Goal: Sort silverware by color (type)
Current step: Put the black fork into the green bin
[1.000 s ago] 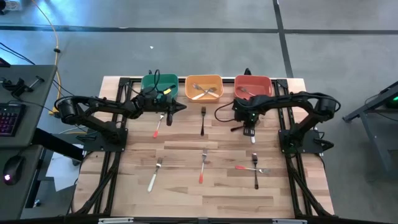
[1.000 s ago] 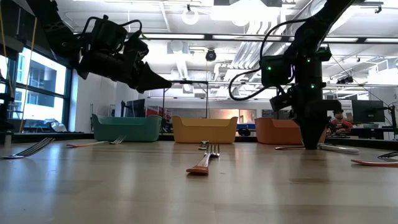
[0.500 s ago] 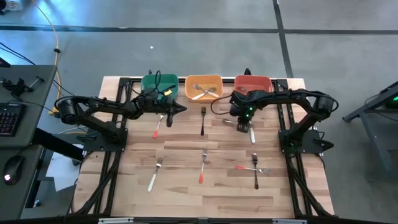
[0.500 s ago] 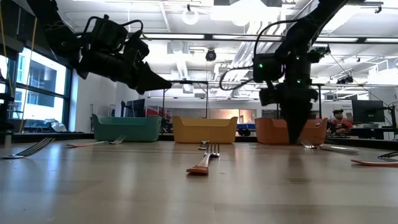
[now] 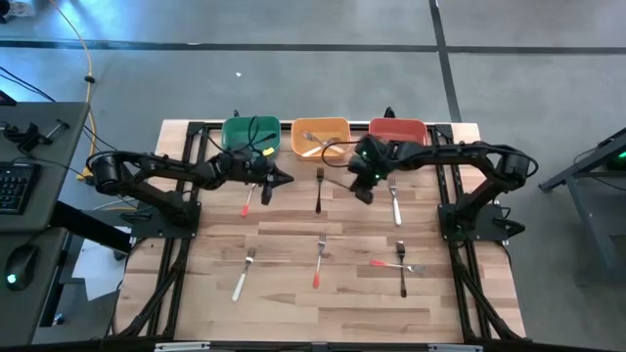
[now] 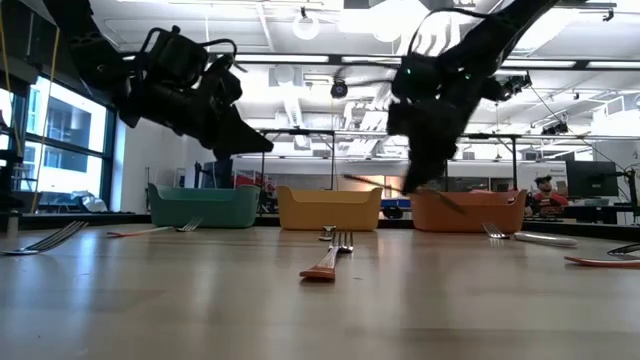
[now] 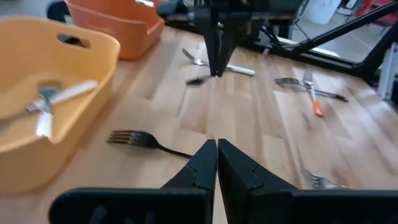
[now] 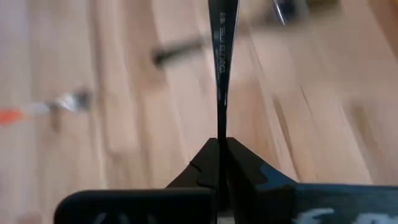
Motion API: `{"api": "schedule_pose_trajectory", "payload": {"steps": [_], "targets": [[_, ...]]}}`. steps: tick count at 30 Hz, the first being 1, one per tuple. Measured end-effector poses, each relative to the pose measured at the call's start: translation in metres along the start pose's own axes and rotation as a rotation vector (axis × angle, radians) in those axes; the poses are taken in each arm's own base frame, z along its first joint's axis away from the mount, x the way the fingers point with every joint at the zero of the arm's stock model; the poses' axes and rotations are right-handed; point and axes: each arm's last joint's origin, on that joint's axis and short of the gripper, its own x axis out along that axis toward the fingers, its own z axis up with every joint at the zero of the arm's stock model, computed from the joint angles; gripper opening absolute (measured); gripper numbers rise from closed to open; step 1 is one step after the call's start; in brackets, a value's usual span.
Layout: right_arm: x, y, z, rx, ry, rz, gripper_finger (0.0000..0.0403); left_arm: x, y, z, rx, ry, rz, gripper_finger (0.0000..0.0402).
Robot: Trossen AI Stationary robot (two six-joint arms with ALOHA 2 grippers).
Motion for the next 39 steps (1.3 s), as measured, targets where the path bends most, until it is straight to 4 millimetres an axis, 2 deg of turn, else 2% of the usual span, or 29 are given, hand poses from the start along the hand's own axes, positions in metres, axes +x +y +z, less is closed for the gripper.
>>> {"api": "schedule_pose_trajectory", "payload": {"steps": [5,10,16,20,26,31,35,39], "targets": [[0.002,0.012,0.021,-0.048,-0.201,0.039,0.0,0.002,-0.007,0.0,-0.079,-0.004,-0.024,0.0044],[-0.001,0.029,0.044,-0.126,-0.431,0.084,0.0,0.004,-0.012,0.007,-0.069,-0.077,-0.01,0.0104],[-0.006,0.044,0.057,-0.187,-0.599,0.081,0.0,0.002,-0.017,0.03,-0.05,-0.278,-0.038,0.017],[-0.008,0.048,0.061,-0.207,-0.647,0.084,0.0,0.004,-0.018,0.048,-0.059,-0.346,-0.056,0.0187],[-0.01,0.05,0.064,-0.245,-0.692,0.083,0.0,0.015,-0.026,0.069,0.024,-0.389,-0.097,0.0182],[-0.011,0.051,0.065,-0.265,-0.709,0.08,0.0,0.023,-0.027,0.078,0.037,-0.405,-0.096,0.0162],[-0.012,0.051,0.066,-0.282,-0.716,0.076,0.0,0.023,-0.024,0.08,0.049,-0.411,-0.084,0.0114],[-0.012,0.051,0.066,-0.287,-0.718,0.073,0.0,0.021,-0.021,0.081,0.067,-0.415,-0.089,0.0036]]}}
